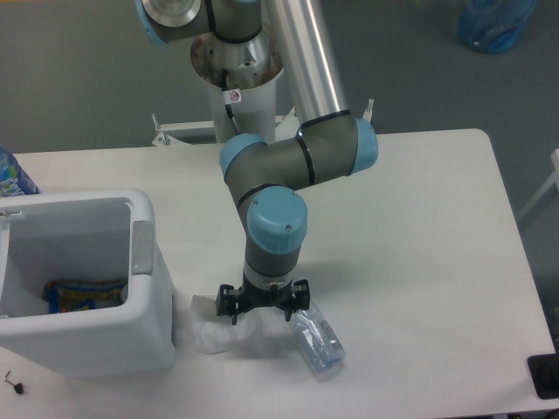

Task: Place the trash in the trash can
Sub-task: 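Close the gripper on the white tissue and lift it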

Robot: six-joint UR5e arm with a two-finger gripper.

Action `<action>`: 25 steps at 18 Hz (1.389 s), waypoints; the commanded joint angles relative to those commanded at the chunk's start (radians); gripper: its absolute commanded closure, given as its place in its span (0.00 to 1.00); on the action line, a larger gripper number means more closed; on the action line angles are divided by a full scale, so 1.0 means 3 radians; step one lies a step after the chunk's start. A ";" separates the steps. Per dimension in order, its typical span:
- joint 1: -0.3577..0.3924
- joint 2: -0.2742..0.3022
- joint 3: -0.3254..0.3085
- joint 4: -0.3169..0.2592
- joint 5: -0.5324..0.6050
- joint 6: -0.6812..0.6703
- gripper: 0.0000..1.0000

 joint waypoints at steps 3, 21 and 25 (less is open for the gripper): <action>-0.0010 -0.0005 0.0000 0.0000 0.0015 -0.0005 0.08; -0.0005 0.0025 0.0071 0.0005 0.0072 -0.0123 1.00; 0.0041 0.0046 0.0393 0.0000 0.0036 -0.0179 1.00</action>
